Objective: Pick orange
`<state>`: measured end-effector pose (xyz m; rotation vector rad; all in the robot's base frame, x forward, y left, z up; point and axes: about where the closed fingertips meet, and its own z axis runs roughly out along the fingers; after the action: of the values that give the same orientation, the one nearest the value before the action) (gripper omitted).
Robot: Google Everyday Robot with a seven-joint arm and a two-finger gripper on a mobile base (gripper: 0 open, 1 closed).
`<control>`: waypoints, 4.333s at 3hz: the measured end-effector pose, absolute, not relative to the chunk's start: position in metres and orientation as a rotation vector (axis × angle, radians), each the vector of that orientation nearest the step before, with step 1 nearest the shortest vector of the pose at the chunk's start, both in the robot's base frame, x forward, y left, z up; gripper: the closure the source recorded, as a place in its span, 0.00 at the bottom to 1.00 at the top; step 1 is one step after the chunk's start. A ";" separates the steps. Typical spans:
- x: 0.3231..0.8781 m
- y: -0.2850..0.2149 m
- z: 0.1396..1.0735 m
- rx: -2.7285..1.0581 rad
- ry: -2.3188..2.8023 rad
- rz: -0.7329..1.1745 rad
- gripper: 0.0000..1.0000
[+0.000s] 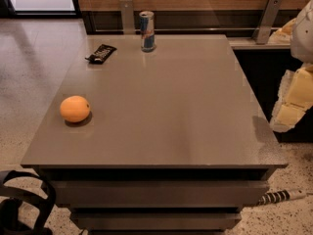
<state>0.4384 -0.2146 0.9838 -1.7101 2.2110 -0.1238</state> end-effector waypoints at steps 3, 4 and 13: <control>0.461 -0.148 0.970 -1.651 2.011 0.080 0.00; 0.478 -0.094 0.955 -1.623 1.882 0.171 0.00; 0.566 0.129 0.856 -1.688 1.389 0.771 0.00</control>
Offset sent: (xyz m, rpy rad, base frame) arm 0.0251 0.0741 -0.0039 0.2398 -0.0702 0.1142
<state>0.5656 0.1289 0.8556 -1.6881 1.3889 0.7706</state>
